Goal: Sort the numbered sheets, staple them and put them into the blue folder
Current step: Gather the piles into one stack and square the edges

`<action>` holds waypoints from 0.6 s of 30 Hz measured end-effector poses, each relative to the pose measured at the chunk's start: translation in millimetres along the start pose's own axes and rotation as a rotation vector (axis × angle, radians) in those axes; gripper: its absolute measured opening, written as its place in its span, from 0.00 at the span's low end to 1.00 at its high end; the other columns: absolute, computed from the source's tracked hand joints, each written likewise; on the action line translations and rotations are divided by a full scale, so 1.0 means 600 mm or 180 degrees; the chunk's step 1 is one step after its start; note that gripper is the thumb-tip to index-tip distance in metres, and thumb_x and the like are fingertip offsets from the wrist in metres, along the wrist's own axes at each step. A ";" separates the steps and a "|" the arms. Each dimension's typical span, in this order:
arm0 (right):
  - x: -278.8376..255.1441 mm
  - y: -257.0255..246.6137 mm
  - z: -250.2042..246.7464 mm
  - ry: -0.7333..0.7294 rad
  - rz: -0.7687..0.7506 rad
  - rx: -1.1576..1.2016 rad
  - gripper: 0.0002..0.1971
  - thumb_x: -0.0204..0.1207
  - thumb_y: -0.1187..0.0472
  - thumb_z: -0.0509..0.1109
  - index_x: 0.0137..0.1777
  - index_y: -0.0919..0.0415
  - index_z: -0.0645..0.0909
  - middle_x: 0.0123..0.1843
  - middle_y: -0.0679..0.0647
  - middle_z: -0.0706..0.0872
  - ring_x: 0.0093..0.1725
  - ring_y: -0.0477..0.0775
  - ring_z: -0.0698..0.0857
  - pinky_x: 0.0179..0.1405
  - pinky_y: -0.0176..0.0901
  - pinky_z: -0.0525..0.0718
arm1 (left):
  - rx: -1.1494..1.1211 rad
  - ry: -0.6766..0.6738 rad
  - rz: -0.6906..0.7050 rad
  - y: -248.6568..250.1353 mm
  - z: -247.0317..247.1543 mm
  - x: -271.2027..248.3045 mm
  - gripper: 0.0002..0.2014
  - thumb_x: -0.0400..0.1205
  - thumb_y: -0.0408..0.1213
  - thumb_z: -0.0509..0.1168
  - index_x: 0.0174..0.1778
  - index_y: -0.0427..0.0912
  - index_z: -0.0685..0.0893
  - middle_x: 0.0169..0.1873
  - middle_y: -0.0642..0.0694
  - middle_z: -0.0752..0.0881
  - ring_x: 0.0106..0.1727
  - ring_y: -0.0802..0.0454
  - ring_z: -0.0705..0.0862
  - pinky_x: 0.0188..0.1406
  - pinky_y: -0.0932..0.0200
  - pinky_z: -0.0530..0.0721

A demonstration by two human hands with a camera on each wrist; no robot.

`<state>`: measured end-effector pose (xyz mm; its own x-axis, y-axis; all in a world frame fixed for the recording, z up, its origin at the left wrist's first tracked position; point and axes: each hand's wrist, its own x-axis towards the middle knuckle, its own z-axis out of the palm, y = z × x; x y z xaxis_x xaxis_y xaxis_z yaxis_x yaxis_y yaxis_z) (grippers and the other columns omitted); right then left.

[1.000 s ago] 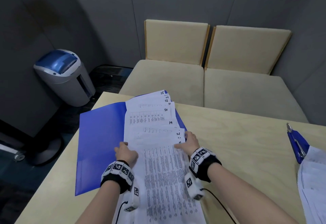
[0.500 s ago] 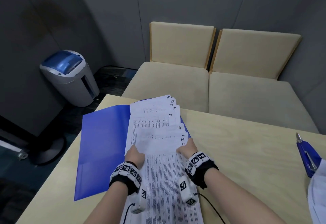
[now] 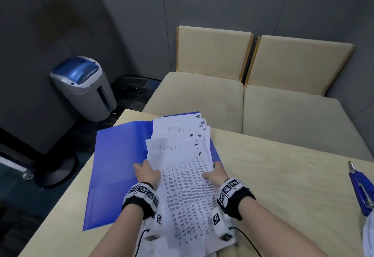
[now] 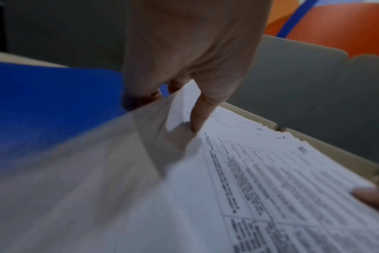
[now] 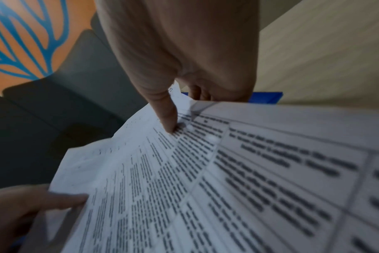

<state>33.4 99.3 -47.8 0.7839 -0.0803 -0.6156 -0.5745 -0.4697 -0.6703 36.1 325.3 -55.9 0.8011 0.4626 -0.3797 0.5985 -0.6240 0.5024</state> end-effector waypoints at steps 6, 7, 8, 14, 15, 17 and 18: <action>-0.002 -0.011 0.003 0.0061 0.0082 0.0175 0.25 0.75 0.63 0.69 0.69 0.66 0.63 0.55 0.57 0.76 0.52 0.59 0.80 0.48 0.46 0.78 | 0.0284 -0.0007 0.0098 0.026 0.004 0.009 0.28 0.76 0.36 0.67 0.71 0.37 0.65 0.70 0.37 0.64 0.71 0.37 0.65 0.69 0.43 0.68; -0.004 -0.013 0.004 0.0081 0.0074 0.0145 0.27 0.76 0.63 0.69 0.71 0.66 0.62 0.59 0.59 0.76 0.59 0.61 0.80 0.51 0.47 0.77 | 0.0037 -0.0048 0.0025 0.028 0.003 0.013 0.32 0.75 0.35 0.68 0.73 0.37 0.63 0.71 0.36 0.64 0.71 0.36 0.65 0.69 0.42 0.69; -0.006 -0.015 0.004 0.0083 0.0073 0.0109 0.27 0.77 0.62 0.68 0.72 0.66 0.62 0.63 0.60 0.76 0.62 0.61 0.79 0.54 0.47 0.78 | -0.0203 -0.0093 -0.0051 0.029 0.001 0.015 0.34 0.74 0.34 0.68 0.75 0.38 0.62 0.72 0.36 0.63 0.72 0.35 0.66 0.70 0.42 0.71; -0.003 0.004 -0.006 0.0198 0.0073 0.0272 0.04 0.73 0.64 0.66 0.38 0.61 0.76 0.40 0.57 0.81 0.40 0.58 0.80 0.40 0.43 0.76 | -0.0313 -0.0390 -0.0171 0.034 0.010 -0.006 0.29 0.74 0.36 0.62 0.72 0.35 0.67 0.69 0.33 0.70 0.71 0.34 0.70 0.71 0.45 0.72; -0.006 0.008 -0.010 0.0187 0.0038 0.0402 0.03 0.72 0.66 0.67 0.40 0.67 0.78 0.42 0.62 0.84 0.42 0.61 0.82 0.45 0.45 0.80 | -0.0256 -0.0468 -0.0208 0.036 0.014 -0.014 0.29 0.74 0.36 0.60 0.73 0.35 0.66 0.70 0.34 0.68 0.72 0.35 0.68 0.71 0.45 0.71; -0.014 0.015 -0.016 0.0089 0.0045 0.0675 0.08 0.72 0.71 0.68 0.50 0.69 0.79 0.53 0.65 0.86 0.53 0.64 0.84 0.59 0.53 0.81 | -0.0192 -0.0566 -0.0216 0.042 0.018 -0.031 0.28 0.75 0.34 0.58 0.72 0.35 0.65 0.71 0.34 0.65 0.72 0.35 0.68 0.70 0.46 0.69; -0.020 0.018 -0.020 0.0028 0.0047 0.0744 0.11 0.72 0.74 0.67 0.55 0.68 0.78 0.54 0.64 0.84 0.55 0.62 0.83 0.61 0.55 0.80 | -0.0188 -0.0571 -0.0143 0.044 0.021 -0.037 0.26 0.75 0.33 0.57 0.70 0.35 0.65 0.69 0.34 0.65 0.70 0.34 0.69 0.69 0.45 0.71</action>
<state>20.7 84.6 -42.8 0.7764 -0.0939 -0.6232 -0.6241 -0.2522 -0.7395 34.0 290.7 -43.6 0.7631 0.3663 -0.5325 0.6371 -0.5649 0.5244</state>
